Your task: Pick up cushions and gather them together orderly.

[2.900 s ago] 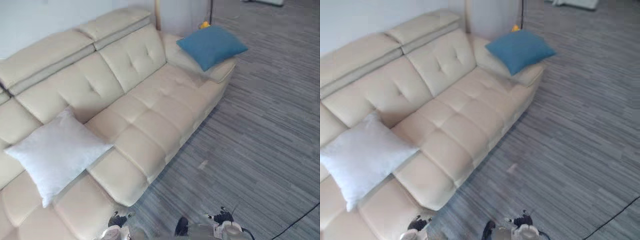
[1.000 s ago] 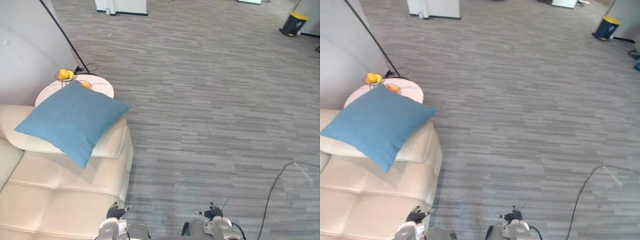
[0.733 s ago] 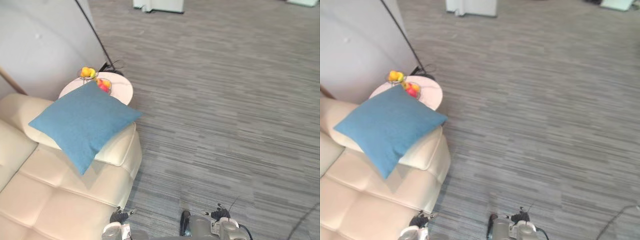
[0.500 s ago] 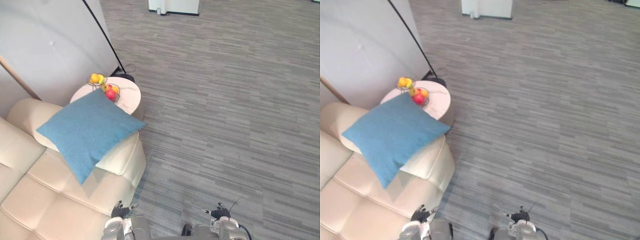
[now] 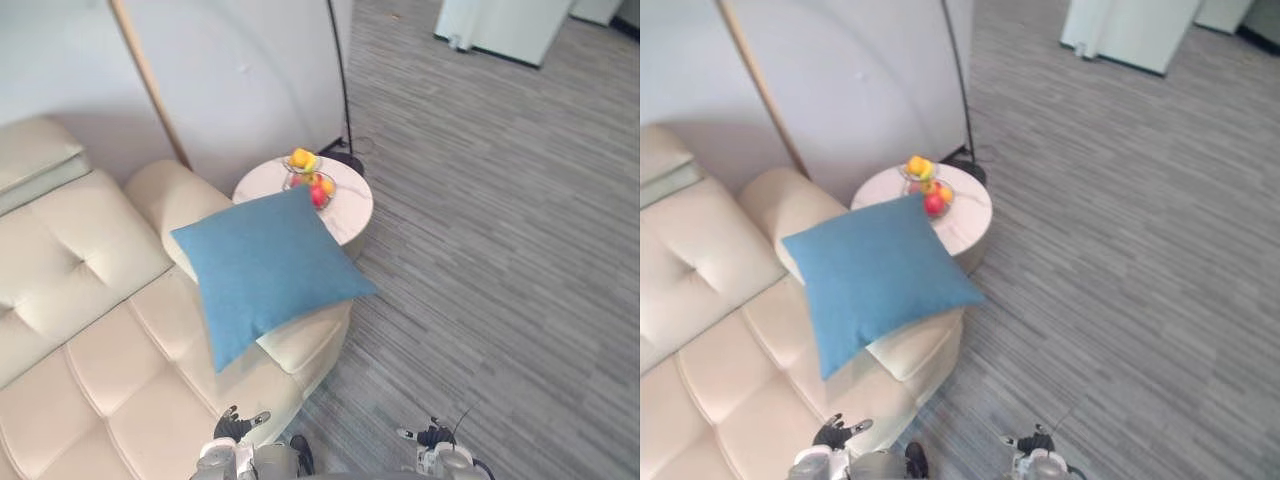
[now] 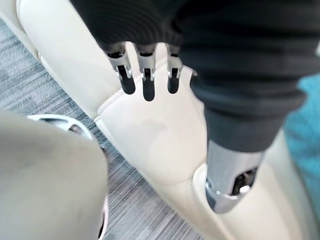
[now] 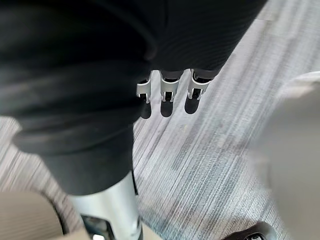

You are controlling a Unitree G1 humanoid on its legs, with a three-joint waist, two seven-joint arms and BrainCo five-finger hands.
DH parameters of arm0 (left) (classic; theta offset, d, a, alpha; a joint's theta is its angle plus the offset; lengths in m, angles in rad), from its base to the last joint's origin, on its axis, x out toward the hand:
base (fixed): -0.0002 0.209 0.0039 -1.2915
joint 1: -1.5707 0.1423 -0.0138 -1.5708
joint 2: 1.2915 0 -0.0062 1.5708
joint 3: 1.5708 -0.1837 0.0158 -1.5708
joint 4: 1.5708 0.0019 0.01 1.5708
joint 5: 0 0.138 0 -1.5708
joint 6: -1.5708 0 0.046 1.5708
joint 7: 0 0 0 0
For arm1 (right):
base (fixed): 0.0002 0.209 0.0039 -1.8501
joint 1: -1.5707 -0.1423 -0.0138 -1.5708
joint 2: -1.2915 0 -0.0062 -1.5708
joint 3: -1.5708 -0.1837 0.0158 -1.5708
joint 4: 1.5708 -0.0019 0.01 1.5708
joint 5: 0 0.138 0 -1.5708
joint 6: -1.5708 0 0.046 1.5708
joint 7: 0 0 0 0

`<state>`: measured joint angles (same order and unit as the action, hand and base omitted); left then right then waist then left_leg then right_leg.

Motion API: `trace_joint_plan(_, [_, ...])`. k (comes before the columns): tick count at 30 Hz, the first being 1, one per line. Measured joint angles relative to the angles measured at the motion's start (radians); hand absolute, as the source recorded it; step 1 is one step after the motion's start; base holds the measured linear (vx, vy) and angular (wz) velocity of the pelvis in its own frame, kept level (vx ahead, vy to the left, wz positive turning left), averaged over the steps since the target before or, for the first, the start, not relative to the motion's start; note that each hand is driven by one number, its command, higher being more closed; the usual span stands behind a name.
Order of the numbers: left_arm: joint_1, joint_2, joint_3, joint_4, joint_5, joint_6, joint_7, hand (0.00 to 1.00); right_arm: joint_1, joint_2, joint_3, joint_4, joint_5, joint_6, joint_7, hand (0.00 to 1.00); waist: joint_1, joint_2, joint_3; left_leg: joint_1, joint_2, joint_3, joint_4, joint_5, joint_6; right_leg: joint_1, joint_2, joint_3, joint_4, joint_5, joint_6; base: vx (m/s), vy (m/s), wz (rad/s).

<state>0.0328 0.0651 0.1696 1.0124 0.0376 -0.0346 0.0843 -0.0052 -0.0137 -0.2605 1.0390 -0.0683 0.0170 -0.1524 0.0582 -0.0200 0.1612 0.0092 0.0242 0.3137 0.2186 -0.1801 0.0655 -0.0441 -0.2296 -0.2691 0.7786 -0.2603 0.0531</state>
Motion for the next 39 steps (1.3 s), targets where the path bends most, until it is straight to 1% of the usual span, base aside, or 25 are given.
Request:
trace_joint_plan(1, [0.000,-0.001,0.000,0.000,0.000,0.000,0.000,0.00,0.005,0.004,0.000,-0.004,0.000,0.000,0.001,0.00,-0.004,0.001,0.000,0.020,0.002,-0.027,-0.009,0.000,0.000,-0.049,0.034,0.039,-0.029,-0.018,-0.003,0.21,-0.042,0.77])
trace_joint_plan(3, [-0.002,-0.010,0.000,0.000,0.001,-0.001,0.000,0.00,0.004,0.001,0.008,-0.008,0.001,-0.009,0.001,0.00,-0.006,0.003,0.000,0.033,0.005,-0.078,-0.011,-0.013,-0.011,-0.099,0.096,0.120,-0.154,-0.013,0.003,0.16,-0.072,0.84])
trace_joint_plan(4, [-0.003,-0.019,0.001,0.000,0.001,-0.001,0.001,0.00,0.004,0.000,0.007,-0.009,0.002,-0.010,0.000,0.00,-0.006,0.003,0.000,0.037,0.005,-0.113,-0.011,-0.023,-0.025,-0.127,0.130,0.172,-0.239,-0.003,0.000,0.20,-0.123,0.99])
trace_joint_plan(5, [-0.003,-0.021,0.005,-0.001,0.007,-0.002,0.001,0.00,0.006,0.002,0.007,-0.014,0.006,-0.010,0.000,0.00,-0.008,0.003,0.000,0.040,0.006,-0.144,-0.009,-0.025,-0.030,-0.142,0.156,0.219,-0.312,0.023,0.000,0.23,-0.147,1.04])
trace_joint_plan(6, [-0.002,-0.022,0.008,0.000,0.011,-0.001,0.001,0.00,0.018,0.004,0.007,-0.022,0.005,-0.009,0.000,0.00,-0.010,0.003,0.000,0.043,0.005,-0.170,-0.002,-0.034,-0.040,-0.141,0.169,0.247,-0.361,0.051,-0.006,0.34,-0.247,1.07])
trace_joint_plan(7, [-0.001,-0.020,0.009,-0.001,0.016,-0.001,0.001,0.00,0.035,0.012,0.006,-0.039,0.005,-0.008,0.000,0.00,-0.009,-0.008,-0.007,0.045,-0.006,-0.201,0.014,-0.048,-0.063,-0.130,0.166,0.256,-0.429,0.126,-0.027,0.33,-0.250,0.94])
trace_joint_plan(8, [-0.001,-0.015,0.011,-0.002,0.020,-0.002,0.002,0.00,0.049,0.019,0.007,-0.042,0.005,-0.008,0.000,0.00,-0.004,-0.029,-0.020,0.044,-0.026,-0.221,0.028,-0.065,-0.076,-0.120,0.148,0.254,-0.467,0.186,-0.025,0.43,-0.336,0.89])
trace_joint_plan(9, [-0.005,-0.032,0.018,0.001,0.020,0.000,0.004,0.00,0.043,0.009,0.005,-0.042,0.005,-0.006,0.003,0.00,-0.003,-0.004,-0.020,0.043,-0.004,-0.240,0.057,-0.080,-0.087,-0.106,0.156,0.221,-0.449,0.170,-0.027,0.36,-0.262,0.76])
trace_joint_plan(10, [0.006,-0.061,0.031,0.000,0.021,-0.003,0.004,0.00,0.046,0.000,-0.006,-0.043,0.004,-0.008,0.000,0.00,-0.003,0.031,-0.043,0.025,0.026,-0.249,0.063,-0.092,-0.103,-0.097,0.173,0.185,-0.468,0.152,-0.040,0.40,-0.271,0.68])
trace_joint_plan(12, [0.006,-0.081,0.051,-0.002,0.021,-0.002,0.006,0.00,0.039,-0.012,-0.009,-0.045,0.003,-0.007,0.000,0.00,-0.003,0.059,-0.048,0.023,0.053,-0.269,0.056,-0.091,-0.111,-0.088,0.189,0.140,-0.482,0.142,-0.052,0.28,-0.169,0.56])
trace_joint_plan(13, [0.008,-0.085,0.051,-0.002,0.020,-0.002,0.007,0.00,0.035,-0.015,-0.010,-0.045,0.003,-0.007,-0.002,0.00,-0.003,0.065,-0.049,0.027,0.066,-0.270,0.042,-0.085,-0.122,-0.075,0.194,0.112,-0.491,0.139,-0.057,0.23,-0.179,0.68])
trace_joint_plan(14, [0.009,-0.086,0.051,-0.002,0.019,-0.002,0.007,0.00,0.036,-0.012,-0.010,-0.045,0.004,-0.006,-0.004,0.00,-0.003,0.064,-0.049,0.030,0.084,-0.264,0.029,-0.072,-0.140,-0.050,0.199,0.073,-0.502,0.137,-0.060,0.21,-0.179,0.94])
trace_joint_plan(15, [-0.001,-0.087,0.053,-0.006,0.019,-0.002,0.009,0.00,0.037,-0.005,-0.011,-0.045,0.010,-0.006,-0.005,0.00,-0.005,0.055,-0.045,0.032,0.094,-0.244,0.030,-0.059,-0.144,-0.021,0.195,0.031,-0.512,0.134,-0.064,0.18,-0.157,0.86])
trace_joint_plan(17, [-0.004,-0.094,0.058,-0.022,0.018,-0.002,0.010,0.00,0.033,0.002,-0.011,-0.047,0.013,-0.006,-0.006,0.00,-0.004,0.048,-0.044,0.029,0.101,-0.196,0.030,-0.046,-0.143,-0.006,0.188,0.003,-0.523,0.133,-0.066,0.05,-0.053,0.66])
trace_joint_plan(18, [-0.010,-0.099,0.060,-0.035,0.017,-0.004,0.015,0.00,0.028,0.009,-0.015,-0.060,0.027,-0.007,-0.009,0.00,-0.004,0.033,-0.037,0.026,0.104,-0.125,0.029,-0.033,-0.133,0.006,0.175,-0.022,-0.535,0.132,-0.067,0.01,-0.017,0.65])
trace_joint_plan(20, [-0.012,-0.099,0.061,-0.044,0.017,-0.003,0.025,0.00,0.023,0.020,-0.040,-0.092,0.030,-0.011,-0.016,0.00,-0.007,0.022,-0.040,0.010,0.105,-0.051,0.025,-0.025,-0.128,0.007,0.163,-0.051,-0.555,0.131,-0.065,-0.02,0.032,0.54])
trace_joint_plan(22, [-0.009,-0.093,0.069,-0.050,0.011,-0.003,0.036,0.00,0.028,0.023,-0.053,-0.112,0.031,-0.010,-0.021,0.00,-0.001,0.013,-0.046,0.003,0.091,-0.053,0.014,-0.021,-0.124,0.015,0.157,-0.054,-0.580,0.130,-0.061,-0.03,0.061,0.25])
trace_joint_plan(25, [0.010,-0.074,0.071,-0.048,-0.001,-0.002,0.048,0.00,0.036,0.023,-0.100,-0.124,0.032,-0.012,-0.028,0.00,-0.004,0.011,-0.048,0.030,0.068,-0.061,-0.034,0.004,-0.118,0.048,0.148,-0.057,-0.624,0.149,-0.042,-0.04,0.054,0.13])
trace_joint_plan(27, [0.028,-0.052,0.074,-0.048,-0.002,-0.002,0.049,0.00,0.047,0.020,-0.137,-0.136,0.032,-0.011,-0.044,0.00,-0.003,0.008,-0.056,0.045,0.057,-0.064,-0.080,0.027,-0.117,0.060,0.148,-0.058,-0.650,0.162,-0.041,-0.05,0.020,0.09])
trace_joint_plan(30, [0.046,-0.029,0.084,-0.048,-0.003,-0.001,0.048,0.00,0.068,0.004,-0.172,-0.201,0.030,-0.009,-0.054,0.00,-0.006,0.007,-0.057,0.080,0.047,-0.062,-0.155,0.063,-0.118,0.072,0.152,-0.058,-0.675,0.179,-0.042,-0.04,-0.009,-0.01])
trace_joint_plan(33, [0.051,0.006,0.085,-0.048,-0.003,-0.001,0.048,0.00,0.066,-0.037,-0.172,-0.262,0.027,-0.009,-0.058,0.00,-0.011,0.005,-0.061,0.102,0.043,-0.059,-0.214,0.094,-0.120,0.079,0.159,-0.056,-0.699,0.192,-0.044,-0.07,-0.027,-0.01])
trace_joint_plan(35, [0.051,0.050,0.086,-0.074,-0.002,-0.001,0.048,0.00,0.064,-0.083,-0.172,-0.327,0.023,-0.009,-0.061,0.00,-0.016,0.005,-0.063,0.113,0.040,-0.059,-0.253,0.114,-0.120,0.080,0.166,-0.052,-0.715,0.201,-0.046,-0.04,-0.028,0.00])
trace_joint_plan(39, [0.060,0.133,0.097,-0.162,-0.003,-0.003,0.048,0.00,0.061,-0.163,-0.172,-0.427,-0.010,-0.011,-0.061,0.00,-0.021,0.007,-0.063,0.116,0.038,-0.060,-0.289,0.133,-0.120,0.077,0.177,-0.047,-0.743,0.217,-0.048,-0.01,-0.009,-0.02])
